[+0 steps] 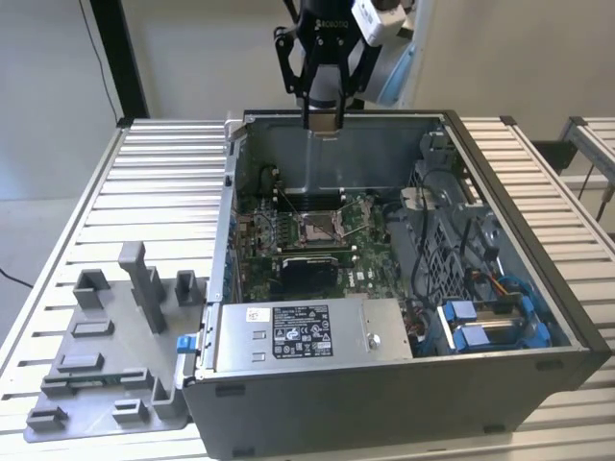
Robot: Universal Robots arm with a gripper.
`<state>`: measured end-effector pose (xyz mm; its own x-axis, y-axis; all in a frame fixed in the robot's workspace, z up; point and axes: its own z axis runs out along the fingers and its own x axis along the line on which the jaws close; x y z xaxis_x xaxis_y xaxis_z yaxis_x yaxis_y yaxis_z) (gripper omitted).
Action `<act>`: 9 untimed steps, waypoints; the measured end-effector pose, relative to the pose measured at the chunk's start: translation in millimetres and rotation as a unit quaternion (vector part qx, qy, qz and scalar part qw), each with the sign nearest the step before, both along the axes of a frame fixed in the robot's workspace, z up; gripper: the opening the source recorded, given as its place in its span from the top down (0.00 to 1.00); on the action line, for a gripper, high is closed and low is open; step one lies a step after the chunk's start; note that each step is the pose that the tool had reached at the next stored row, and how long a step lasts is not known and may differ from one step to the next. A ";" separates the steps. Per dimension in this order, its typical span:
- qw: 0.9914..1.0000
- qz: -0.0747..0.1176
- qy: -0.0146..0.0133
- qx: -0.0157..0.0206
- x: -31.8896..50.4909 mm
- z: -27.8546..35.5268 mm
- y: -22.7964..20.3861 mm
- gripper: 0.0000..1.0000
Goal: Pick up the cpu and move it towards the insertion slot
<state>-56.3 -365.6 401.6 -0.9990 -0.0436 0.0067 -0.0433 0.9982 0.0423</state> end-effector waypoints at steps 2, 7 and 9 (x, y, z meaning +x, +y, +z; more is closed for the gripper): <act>1.000 0.000 0.000 0.001 0.1 -2.1 2.8 1.00; 1.000 -0.006 0.000 0.003 2.0 -7.3 5.0 1.00; 1.000 -0.015 0.000 0.004 2.9 -9.9 5.0 1.00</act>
<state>-53.3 -360.7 391.8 -0.9999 -0.0138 0.0064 -0.0135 0.9986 0.0503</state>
